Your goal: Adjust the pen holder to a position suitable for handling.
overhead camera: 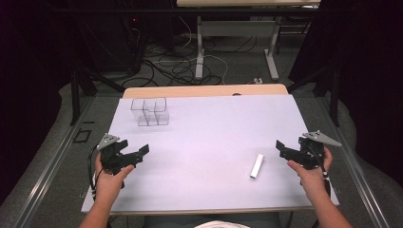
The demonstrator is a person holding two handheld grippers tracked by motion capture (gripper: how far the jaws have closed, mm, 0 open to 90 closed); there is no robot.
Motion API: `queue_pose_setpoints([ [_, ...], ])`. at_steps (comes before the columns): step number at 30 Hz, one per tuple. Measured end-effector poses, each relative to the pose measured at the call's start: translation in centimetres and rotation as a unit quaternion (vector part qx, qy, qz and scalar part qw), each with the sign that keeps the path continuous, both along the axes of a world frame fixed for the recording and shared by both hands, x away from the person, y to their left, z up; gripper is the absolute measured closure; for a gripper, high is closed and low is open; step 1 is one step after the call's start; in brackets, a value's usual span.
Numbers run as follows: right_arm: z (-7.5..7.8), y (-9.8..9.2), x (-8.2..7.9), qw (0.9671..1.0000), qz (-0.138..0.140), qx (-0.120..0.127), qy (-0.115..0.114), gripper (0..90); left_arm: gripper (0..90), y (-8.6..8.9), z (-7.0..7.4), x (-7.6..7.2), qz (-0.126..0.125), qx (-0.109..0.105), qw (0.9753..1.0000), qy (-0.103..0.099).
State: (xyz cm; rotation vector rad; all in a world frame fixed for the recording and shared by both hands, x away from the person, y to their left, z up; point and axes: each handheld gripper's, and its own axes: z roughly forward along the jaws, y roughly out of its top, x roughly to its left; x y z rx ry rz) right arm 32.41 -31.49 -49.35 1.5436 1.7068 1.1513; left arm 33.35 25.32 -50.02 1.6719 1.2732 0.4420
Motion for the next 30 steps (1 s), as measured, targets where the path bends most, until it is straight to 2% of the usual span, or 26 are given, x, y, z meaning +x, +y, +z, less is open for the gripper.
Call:
queue_pose_setpoints([
  [4,-0.1,0.0,0.1,1.0,-0.001,-0.002,-0.001,13.2,6.0,-0.1,0.2,0.2,-0.004,0.003,1.0,0.005],
  [8,-0.2,0.2,0.2,0.9999,-0.001,-0.006,-0.008,14.3,6.3,-0.3,0.8,0.4,0.001,0.007,1.0,0.0],
  [10,-0.3,0.2,0.1,1.0,-0.001,-0.007,0.0,14.3,6.6,-0.4,1.3,0.6,0.006,0.005,1.0,-0.005],
  [11,-0.5,0.4,0.3,0.9998,-0.006,-0.005,-0.017,14.3,6.7,-0.4,1.3,0.6,0.006,0.005,1.0,-0.005],
  [12,-0.5,0.4,0.3,0.9998,-0.006,-0.005,-0.017,14.3,6.7,-0.5,1.5,0.7,0.006,0.005,1.0,-0.005],
  [13,-0.5,0.3,0.2,0.9999,0.002,-0.009,-0.004,14.3,7.1,-0.5,1.6,0.9,0.008,0.002,0.9999,-0.007],
  [16,-0.5,0.3,0.2,1.0,0.005,-0.008,-0.002,14.3,7.4,-0.8,2.1,1.4,0.009,0.002,0.9999,-0.007],
  [22,-0.5,0.3,0.3,0.9999,0.005,-0.008,0.003,14.3,12.6,-1.5,3.2,2.4,0.019,0.025,0.9995,-0.011],
  [30,-0.5,0.4,0.2,1.0,0.006,-0.007,-0.001,14.4,16.0,-2.0,4.9,3.8,0.031,0.03,0.9989,-0.021],
])
